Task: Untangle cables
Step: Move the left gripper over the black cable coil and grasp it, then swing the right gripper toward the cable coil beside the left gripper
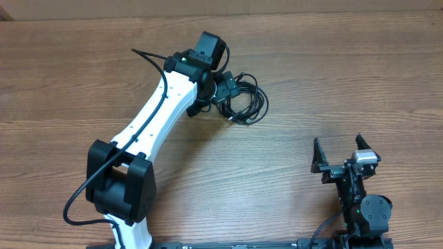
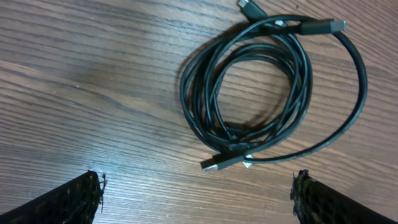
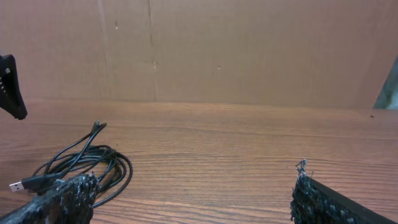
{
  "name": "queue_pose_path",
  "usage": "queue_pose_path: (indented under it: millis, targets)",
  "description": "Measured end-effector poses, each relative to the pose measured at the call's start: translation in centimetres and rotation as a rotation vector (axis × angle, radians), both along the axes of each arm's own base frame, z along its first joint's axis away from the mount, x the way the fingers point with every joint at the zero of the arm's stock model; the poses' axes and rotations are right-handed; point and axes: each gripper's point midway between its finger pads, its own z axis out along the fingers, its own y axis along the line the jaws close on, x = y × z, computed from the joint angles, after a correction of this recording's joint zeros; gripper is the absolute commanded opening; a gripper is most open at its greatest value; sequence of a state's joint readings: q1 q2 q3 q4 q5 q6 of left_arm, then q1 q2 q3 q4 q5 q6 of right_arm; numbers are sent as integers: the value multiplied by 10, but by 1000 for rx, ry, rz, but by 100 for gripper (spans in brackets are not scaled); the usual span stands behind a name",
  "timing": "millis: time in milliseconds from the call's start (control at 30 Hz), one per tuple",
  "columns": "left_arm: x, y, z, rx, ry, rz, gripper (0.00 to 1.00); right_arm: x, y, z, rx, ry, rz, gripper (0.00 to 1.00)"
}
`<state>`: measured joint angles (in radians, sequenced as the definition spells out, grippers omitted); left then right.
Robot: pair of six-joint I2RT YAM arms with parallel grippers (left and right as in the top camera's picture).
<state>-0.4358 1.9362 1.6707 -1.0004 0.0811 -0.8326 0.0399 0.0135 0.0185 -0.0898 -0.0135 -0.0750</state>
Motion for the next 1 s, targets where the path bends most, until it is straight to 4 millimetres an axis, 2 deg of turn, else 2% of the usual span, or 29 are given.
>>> queue_pose_path:
  millis: [733, 833, 900, 1000]
  targets:
    - [1, 12, -2, 62, -10, 19, 100, 0, 3, 0, 1, -1, 17, 100]
    - [1, 12, -2, 62, -10, 19, 100, -3, 23, 8, 30, -29, 137, 100]
    - [1, 12, -2, 62, -10, 19, 100, -11, 50, 12, 84, -32, 302, 100]
    - [1, 12, -2, 62, -10, 19, 100, -34, 91, 17, 152, -16, 572, 100]
